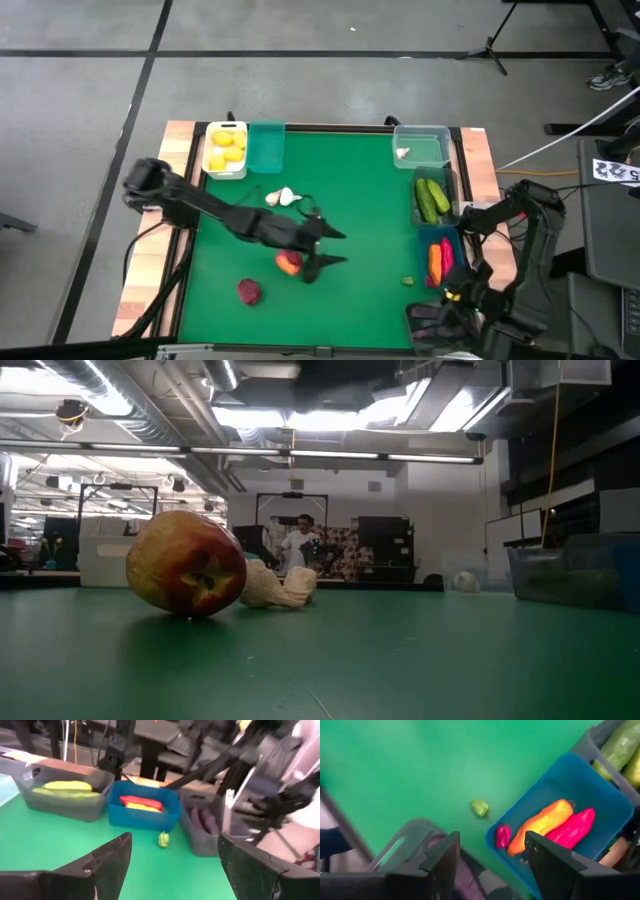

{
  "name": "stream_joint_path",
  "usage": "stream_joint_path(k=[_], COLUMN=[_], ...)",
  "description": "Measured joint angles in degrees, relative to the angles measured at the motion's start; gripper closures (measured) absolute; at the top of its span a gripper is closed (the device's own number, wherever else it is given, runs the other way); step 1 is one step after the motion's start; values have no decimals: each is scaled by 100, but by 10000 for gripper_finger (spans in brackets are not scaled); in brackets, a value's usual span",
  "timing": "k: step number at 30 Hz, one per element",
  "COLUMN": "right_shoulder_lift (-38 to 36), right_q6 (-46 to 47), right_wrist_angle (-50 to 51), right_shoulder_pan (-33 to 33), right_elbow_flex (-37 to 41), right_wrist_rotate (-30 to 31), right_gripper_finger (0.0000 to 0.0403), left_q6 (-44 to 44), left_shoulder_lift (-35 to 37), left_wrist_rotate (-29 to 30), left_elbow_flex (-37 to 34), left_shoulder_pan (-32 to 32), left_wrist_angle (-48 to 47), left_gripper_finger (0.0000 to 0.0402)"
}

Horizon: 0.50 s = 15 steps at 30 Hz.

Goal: Sort produce into baskets
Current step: Put the green chili pepper into the blue bin

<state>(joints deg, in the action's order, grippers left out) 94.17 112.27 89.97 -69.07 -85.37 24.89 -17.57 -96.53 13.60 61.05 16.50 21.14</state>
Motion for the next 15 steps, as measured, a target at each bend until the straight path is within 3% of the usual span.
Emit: stream_joint_path(k=[3,7,15], right_shoulder_lift=[0,29,61], right_q6=[216,440,141], right_wrist_angle=[2,-44,-124], right_shoulder_pan=[-186,-274,-259], right_elbow_flex=[-85,-87,-87], right_wrist_rotate=[144,811,981], right_gripper_finger=[178,178,178], left_q6=[124,105,234], left_shoulder_lift=[-743,-1541,-2821], left_wrist_rotate=[-3,-63,-1043], left_elbow_flex=[539,1151,2209], left_shoulder_pan=[-169,-351,-500], left_wrist_angle=[11,91,15], left_gripper_finger=[112,112,117])
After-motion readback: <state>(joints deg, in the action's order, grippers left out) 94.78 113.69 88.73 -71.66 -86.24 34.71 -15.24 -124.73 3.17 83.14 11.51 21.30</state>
